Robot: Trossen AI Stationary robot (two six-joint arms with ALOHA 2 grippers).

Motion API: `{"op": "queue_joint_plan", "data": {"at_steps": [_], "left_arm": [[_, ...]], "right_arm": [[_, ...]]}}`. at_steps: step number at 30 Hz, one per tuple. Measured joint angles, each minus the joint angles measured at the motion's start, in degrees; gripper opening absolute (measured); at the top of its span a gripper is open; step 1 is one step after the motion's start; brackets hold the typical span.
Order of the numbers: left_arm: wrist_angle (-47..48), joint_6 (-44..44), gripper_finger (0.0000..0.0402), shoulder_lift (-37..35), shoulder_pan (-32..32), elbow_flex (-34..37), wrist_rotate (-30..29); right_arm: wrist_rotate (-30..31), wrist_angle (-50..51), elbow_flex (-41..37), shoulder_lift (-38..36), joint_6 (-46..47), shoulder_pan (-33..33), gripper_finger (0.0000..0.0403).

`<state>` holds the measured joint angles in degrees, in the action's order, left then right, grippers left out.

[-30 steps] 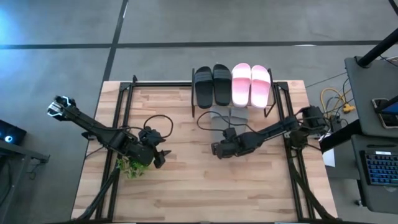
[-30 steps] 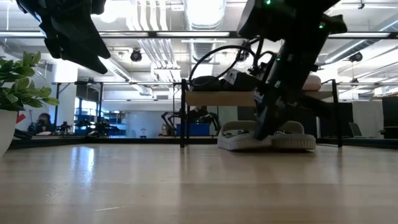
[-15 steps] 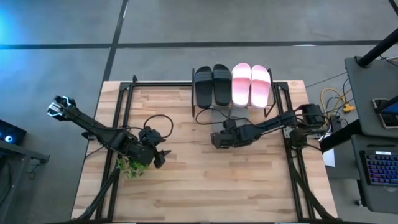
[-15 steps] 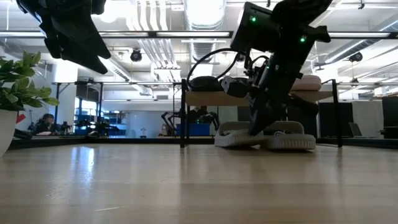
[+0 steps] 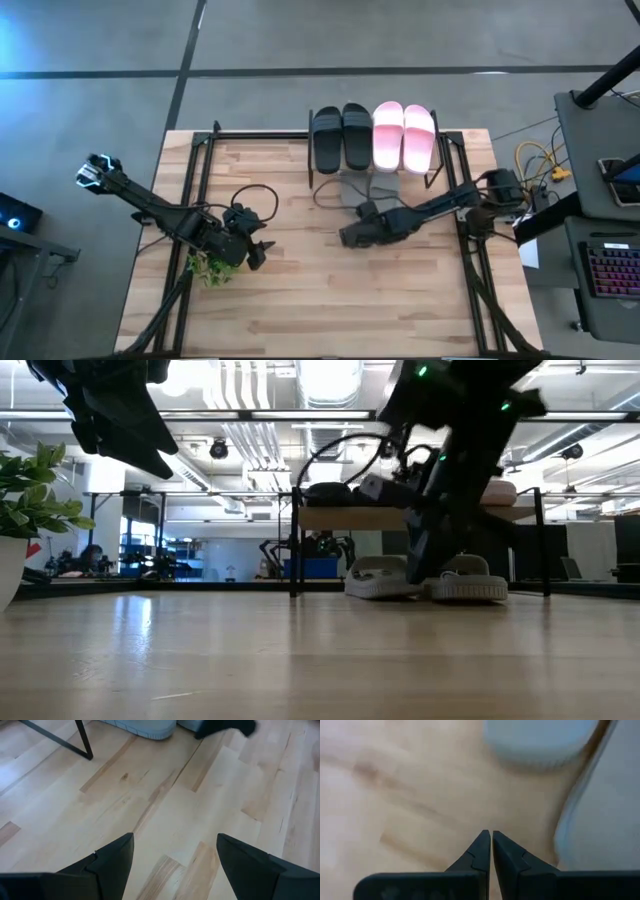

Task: Pick and place slides into the shelf
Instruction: Adjust the gray slides under the shelf

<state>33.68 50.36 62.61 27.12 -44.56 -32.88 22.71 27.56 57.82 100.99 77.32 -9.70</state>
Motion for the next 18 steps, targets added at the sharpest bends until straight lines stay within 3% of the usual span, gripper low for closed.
{"op": "queue_joint_plan", "data": {"at_steps": [7, 14, 18], "left_arm": [[-0.05, -0.01, 0.0270, 0.00, -0.01, 0.00, 0.00], [-0.12, -0.01, 0.0270, 0.00, -0.01, -0.04, 0.00], [-0.16, -0.01, 0.0270, 0.00, -0.01, -0.04, 0.00]], "right_arm": [[-1.12, 2.19, 0.00, -0.50, 8.29, -8.49, 0.0013], [1.52, 19.51, 0.00, -0.48, 26.61, -14.47, 0.0013], [1.79, 21.44, -0.33, -0.52, 26.38, -14.13, 0.0013]]}}
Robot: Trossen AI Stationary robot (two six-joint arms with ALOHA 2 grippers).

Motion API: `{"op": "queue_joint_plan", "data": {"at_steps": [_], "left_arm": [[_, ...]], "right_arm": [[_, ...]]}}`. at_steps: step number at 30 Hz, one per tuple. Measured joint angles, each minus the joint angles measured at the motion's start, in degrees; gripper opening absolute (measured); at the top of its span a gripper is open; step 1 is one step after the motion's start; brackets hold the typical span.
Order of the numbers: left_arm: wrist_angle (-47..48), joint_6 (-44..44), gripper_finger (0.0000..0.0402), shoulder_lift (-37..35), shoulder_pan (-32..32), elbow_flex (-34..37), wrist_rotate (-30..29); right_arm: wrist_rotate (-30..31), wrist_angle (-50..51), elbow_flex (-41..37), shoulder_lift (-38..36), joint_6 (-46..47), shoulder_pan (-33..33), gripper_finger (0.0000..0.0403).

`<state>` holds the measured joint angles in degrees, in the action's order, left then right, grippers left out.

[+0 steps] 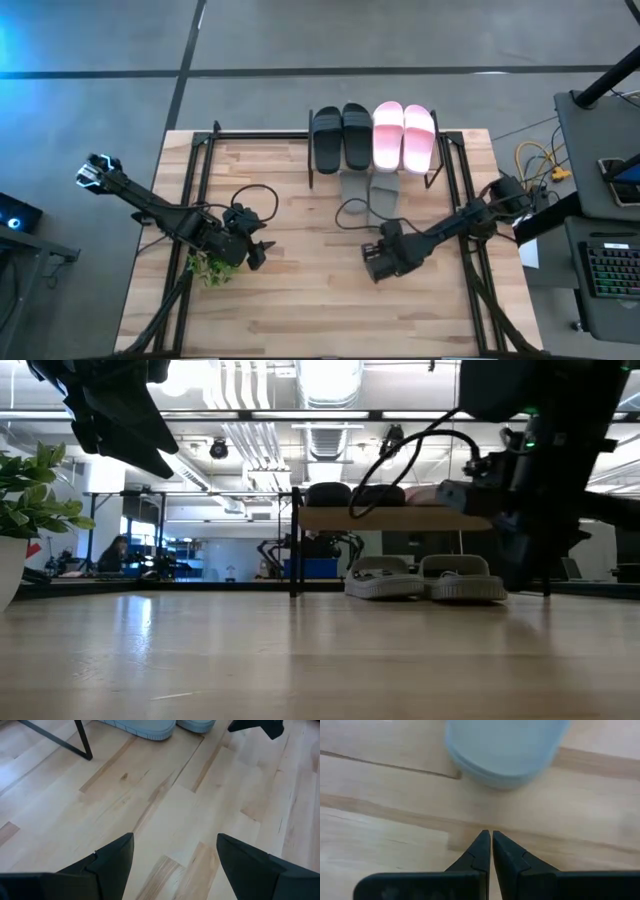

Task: Pick and place slides into the shelf
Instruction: Adjust the gray slides under the shelf

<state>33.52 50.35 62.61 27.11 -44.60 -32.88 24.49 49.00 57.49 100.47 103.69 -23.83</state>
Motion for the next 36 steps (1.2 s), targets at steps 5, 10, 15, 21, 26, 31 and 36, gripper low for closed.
{"op": "queue_joint_plan", "data": {"at_steps": [5, 10, 15, 21, 26, 31, 36], "left_arm": [[0.00, 0.00, 0.0270, 0.00, 0.00, 0.00, 0.02], [-0.02, 0.04, 0.0270, 0.00, 0.00, 0.00, 0.02], [-0.02, 0.05, 0.0270, 0.00, 0.00, 0.00, 0.02], [-0.02, 0.19, 0.0270, 0.00, 0.00, 0.00, 0.02], [-0.02, 0.26, 0.0270, 0.00, 0.01, 0.00, 0.02], [-0.02, 0.26, 0.0270, 0.00, 0.00, 0.00, 0.02], [-0.02, 0.03, 0.0270, 0.00, 0.01, 0.00, 0.02]], "right_arm": [[0.19, -2.04, 0.00, -0.13, -3.36, 2.17, 0.0013], [2.36, -1.75, -0.43, -0.13, -5.51, 4.70, 0.0013], [4.05, -1.56, -0.66, -0.13, -7.96, 7.95, 0.0013], [6.92, -1.03, -0.66, -0.13, -12.01, 11.68, 0.0013], [9.90, 2.19, -0.68, -0.13, -10.73, 13.92, 0.0013], [10.51, 3.20, -0.68, -0.13, -10.64, 15.26, 0.0013], [9.67, 3.12, -0.68, -0.16, -10.92, 15.18, 0.0013]]}}
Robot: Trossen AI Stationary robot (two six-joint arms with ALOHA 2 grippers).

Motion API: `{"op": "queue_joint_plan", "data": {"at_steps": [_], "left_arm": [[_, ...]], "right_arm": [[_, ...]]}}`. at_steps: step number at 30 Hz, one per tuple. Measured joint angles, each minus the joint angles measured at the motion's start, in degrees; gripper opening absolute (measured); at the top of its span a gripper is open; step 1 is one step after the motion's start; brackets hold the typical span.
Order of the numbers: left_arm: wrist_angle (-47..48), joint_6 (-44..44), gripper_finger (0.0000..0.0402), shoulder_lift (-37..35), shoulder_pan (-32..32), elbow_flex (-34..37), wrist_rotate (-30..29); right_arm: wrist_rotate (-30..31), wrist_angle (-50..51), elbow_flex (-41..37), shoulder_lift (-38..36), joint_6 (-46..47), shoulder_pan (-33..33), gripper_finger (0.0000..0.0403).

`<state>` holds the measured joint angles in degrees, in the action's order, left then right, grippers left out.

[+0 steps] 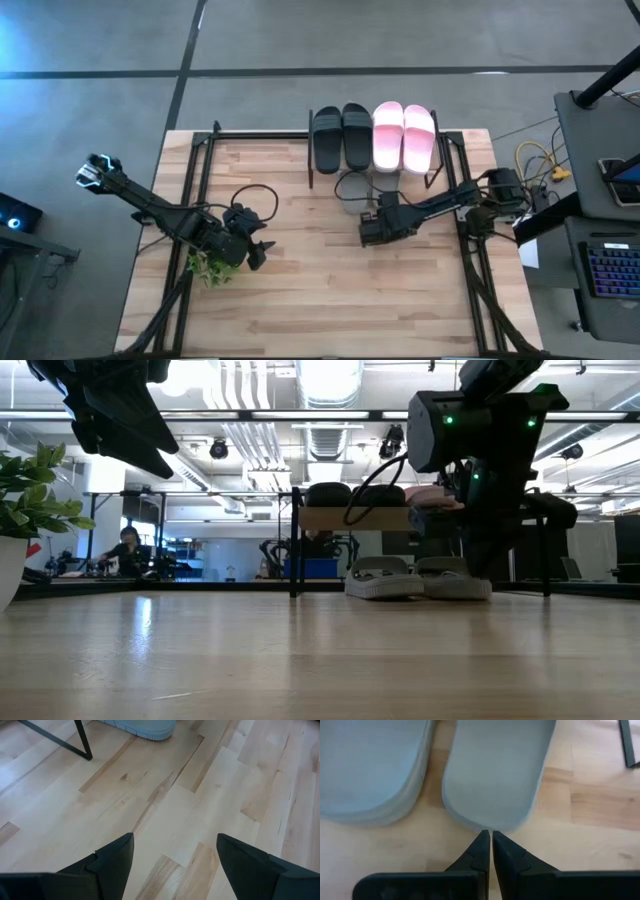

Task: Pick and place slides into the shelf
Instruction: Adjust the gray slides under the shelf

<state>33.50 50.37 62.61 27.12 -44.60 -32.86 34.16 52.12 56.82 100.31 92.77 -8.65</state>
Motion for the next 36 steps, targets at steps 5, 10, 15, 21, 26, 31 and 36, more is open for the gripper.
{"op": "queue_joint_plan", "data": {"at_steps": [5, 10, 15, 21, 26, 31, 36], "left_arm": [[0.00, -0.18, 0.0270, 0.00, 0.01, 0.00, 0.00], [0.00, -0.20, 0.0270, 0.00, 0.01, 0.00, 0.00], [0.00, -0.22, 0.0270, 0.00, 0.01, 0.00, 0.00], [0.02, -0.22, 0.0270, 0.00, 0.01, 0.00, 0.01], [0.11, -0.16, 0.0270, 0.02, 0.01, 0.00, 0.15], [0.06, -0.14, 0.0270, 0.02, 0.01, 0.04, 0.14], [0.07, -0.09, 0.0270, 0.02, 0.01, 0.33, 0.13]], "right_arm": [[-3.57, -0.11, 0.58, -0.02, 0.48, -2.87, 0.0013], [-4.23, -6.18, 0.95, -0.02, 1.84, -7.37, 0.0013], [-4.58, -16.34, 0.85, 0.72, -3.69, -7.64, 0.0013], [-4.68, -22.61, 0.81, 3.37, -8.32, -3.65, 0.0013], [-5.69, -29.47, 0.87, 4.35, -14.97, -0.43, 0.0013], [-5.63, -29.59, 0.85, 5.38, -17.41, 2.79, 0.0013], [-5.65, -29.70, 0.81, 6.45, -18.36, 5.36, 0.0013]]}}
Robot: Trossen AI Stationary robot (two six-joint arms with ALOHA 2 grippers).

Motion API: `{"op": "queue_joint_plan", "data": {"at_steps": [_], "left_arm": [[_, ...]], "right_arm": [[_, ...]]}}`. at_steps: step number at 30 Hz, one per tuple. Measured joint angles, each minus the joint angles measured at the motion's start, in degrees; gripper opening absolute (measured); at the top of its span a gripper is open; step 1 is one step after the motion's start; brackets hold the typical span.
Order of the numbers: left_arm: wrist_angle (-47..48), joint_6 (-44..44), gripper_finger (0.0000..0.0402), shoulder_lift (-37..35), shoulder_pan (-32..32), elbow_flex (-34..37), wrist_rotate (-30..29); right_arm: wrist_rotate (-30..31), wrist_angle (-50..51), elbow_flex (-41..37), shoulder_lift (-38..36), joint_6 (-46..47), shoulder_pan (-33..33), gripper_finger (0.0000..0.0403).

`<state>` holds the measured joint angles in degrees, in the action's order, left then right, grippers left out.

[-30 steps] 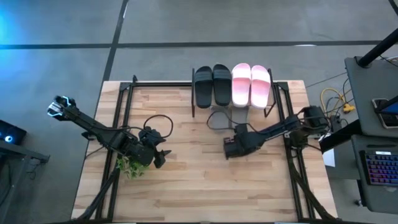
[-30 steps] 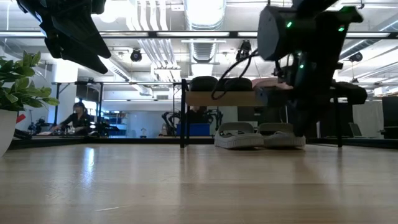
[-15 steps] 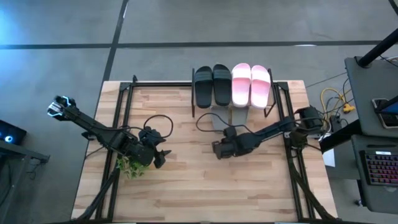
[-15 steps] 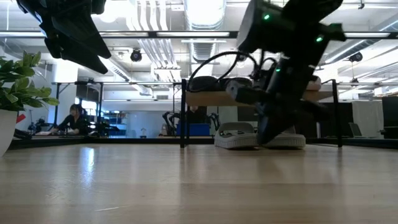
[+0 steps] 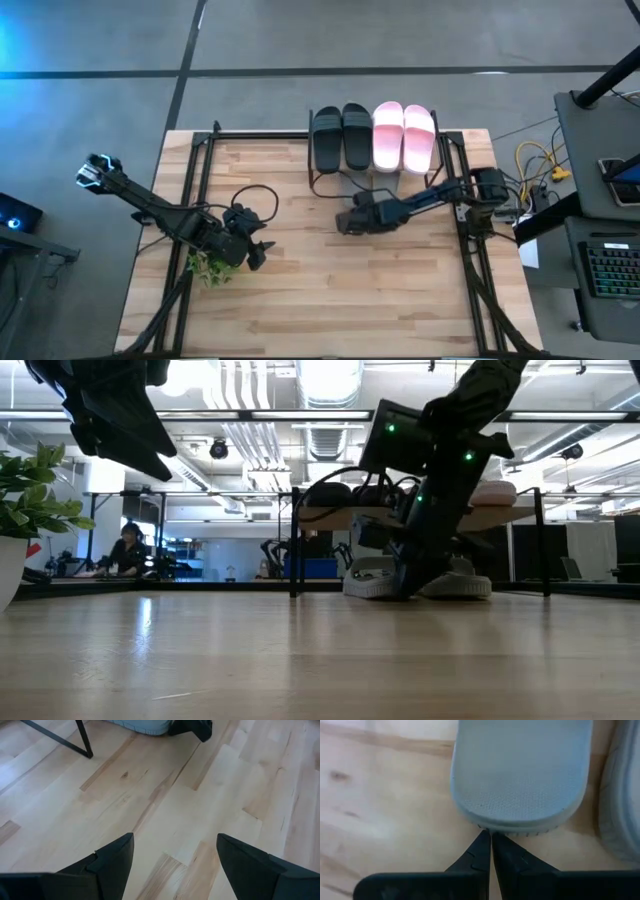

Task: Pick and place slides into the shelf
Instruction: Adjust the gray slides under the shelf

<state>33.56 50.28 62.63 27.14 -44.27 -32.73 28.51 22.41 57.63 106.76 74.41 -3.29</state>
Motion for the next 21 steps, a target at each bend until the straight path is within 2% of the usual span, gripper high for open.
{"op": "queue_joint_plan", "data": {"at_steps": [5, 9, 15, 17, 21], "left_arm": [[0.00, 0.38, 0.0270, 0.00, 0.00, 0.93, 0.42], [0.01, 1.12, 0.0270, 0.00, 0.00, 1.60, 1.13], [-0.13, 1.90, 0.0270, 0.00, 0.00, 1.66, 1.14], [-0.11, 1.90, 0.0270, 0.00, 0.01, 1.66, 1.16], [-0.13, 1.90, 0.0270, 0.00, 0.04, 1.66, 1.16]], "right_arm": [[2.77, -0.25, 0.00, -0.09, -1.31, 1.65, 0.0013], [2.55, -0.36, 0.73, -0.17, -2.81, 2.16, 0.0013], [-3.55, 0.69, 3.83, -0.88, -5.84, -0.95, 0.0013], [-4.07, 5.36, 5.21, -1.31, -4.74, -3.15, 0.0013], [-4.13, 20.88, 6.64, -1.31, 5.77, -6.74, 0.0013]]}}
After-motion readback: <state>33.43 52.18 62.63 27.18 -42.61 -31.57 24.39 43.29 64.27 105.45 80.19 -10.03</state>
